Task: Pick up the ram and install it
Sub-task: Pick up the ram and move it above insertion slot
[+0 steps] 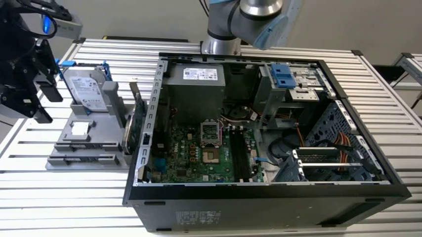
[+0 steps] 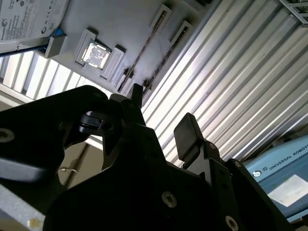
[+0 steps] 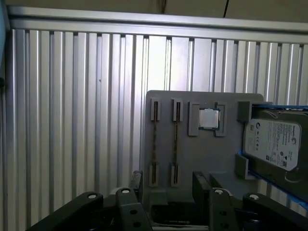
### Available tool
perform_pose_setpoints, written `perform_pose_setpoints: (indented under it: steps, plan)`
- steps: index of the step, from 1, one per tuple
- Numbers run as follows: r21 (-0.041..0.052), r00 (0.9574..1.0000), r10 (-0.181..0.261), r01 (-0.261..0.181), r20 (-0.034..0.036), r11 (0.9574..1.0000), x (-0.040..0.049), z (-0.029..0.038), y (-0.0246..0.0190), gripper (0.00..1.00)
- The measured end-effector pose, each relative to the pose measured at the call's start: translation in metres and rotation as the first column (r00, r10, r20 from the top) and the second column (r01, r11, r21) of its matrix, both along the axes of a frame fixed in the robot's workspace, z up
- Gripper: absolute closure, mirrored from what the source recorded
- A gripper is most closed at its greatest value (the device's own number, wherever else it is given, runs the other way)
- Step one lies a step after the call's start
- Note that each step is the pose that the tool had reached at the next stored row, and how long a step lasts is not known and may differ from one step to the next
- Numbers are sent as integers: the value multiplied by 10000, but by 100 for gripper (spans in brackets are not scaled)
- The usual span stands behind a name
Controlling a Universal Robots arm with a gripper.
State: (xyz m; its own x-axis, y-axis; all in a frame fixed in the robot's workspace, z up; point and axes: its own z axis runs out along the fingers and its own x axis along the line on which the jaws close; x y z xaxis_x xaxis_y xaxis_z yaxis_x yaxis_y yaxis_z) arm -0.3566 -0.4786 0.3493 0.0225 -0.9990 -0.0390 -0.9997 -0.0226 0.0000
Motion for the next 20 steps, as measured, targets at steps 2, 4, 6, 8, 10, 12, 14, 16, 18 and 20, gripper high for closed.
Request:
perform_pose_setpoints:
  steps: [2,4,6,8,10,12,14,16,18,20]
  plan:
    - [1,10000,0,0,1,10000,0,-11,-1,100]
    - [1,10000,0,0,1,10000,0,-21,-2,100]
    - [0,10000,0,0,0,10000,0,-31,-2,100]
    - [1,10000,0,0,1,10000,0,-43,-2,100]
    - [1,10000,0,0,2,10000,0,-56,-2,100]
    - [1,10000,-15,15,2,10000,0,-68,-3,100]
    - [1,10000,-31,31,2,10000,0,-81,-2,100]
    - [1,10000,-32,32,2,10000,0,-92,-3,100]
    - [0,10000,-31,31,1,10000,1,-103,-3,100]
    - [0,10000,-32,32,2,10000,0,-115,-2,100]
